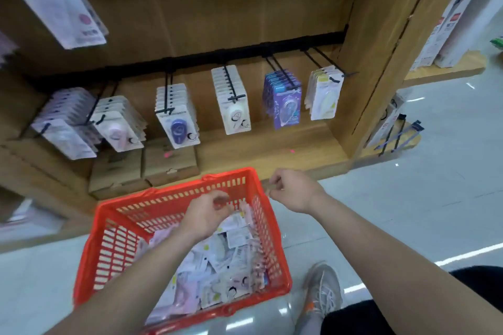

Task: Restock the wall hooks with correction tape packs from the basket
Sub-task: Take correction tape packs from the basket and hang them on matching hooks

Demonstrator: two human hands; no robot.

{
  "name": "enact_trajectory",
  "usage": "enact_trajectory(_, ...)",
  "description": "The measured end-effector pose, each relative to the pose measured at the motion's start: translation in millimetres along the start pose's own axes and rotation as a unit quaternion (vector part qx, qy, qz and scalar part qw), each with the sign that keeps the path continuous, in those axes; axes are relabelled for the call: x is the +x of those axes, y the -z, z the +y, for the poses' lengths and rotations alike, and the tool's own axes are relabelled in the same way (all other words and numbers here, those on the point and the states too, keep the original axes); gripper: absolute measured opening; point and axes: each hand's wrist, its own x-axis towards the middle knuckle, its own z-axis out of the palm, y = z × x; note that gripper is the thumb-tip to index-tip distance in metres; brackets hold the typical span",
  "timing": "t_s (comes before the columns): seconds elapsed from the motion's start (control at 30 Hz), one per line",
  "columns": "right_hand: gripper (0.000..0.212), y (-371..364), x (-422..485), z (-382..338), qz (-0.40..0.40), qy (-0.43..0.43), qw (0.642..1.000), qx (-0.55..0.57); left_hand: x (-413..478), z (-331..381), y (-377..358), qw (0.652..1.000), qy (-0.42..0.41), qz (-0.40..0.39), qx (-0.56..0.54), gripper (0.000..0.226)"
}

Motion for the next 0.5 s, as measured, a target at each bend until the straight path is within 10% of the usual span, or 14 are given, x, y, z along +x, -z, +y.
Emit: enact_trajectory(0.5, 0.056, -208.3, 56.8, -27.5, -0.093, 0.001, 0.995, -0.041, -53.3, -210.0, 7.3, 0.984, 0.176, 0.009, 0.016, 0.043)
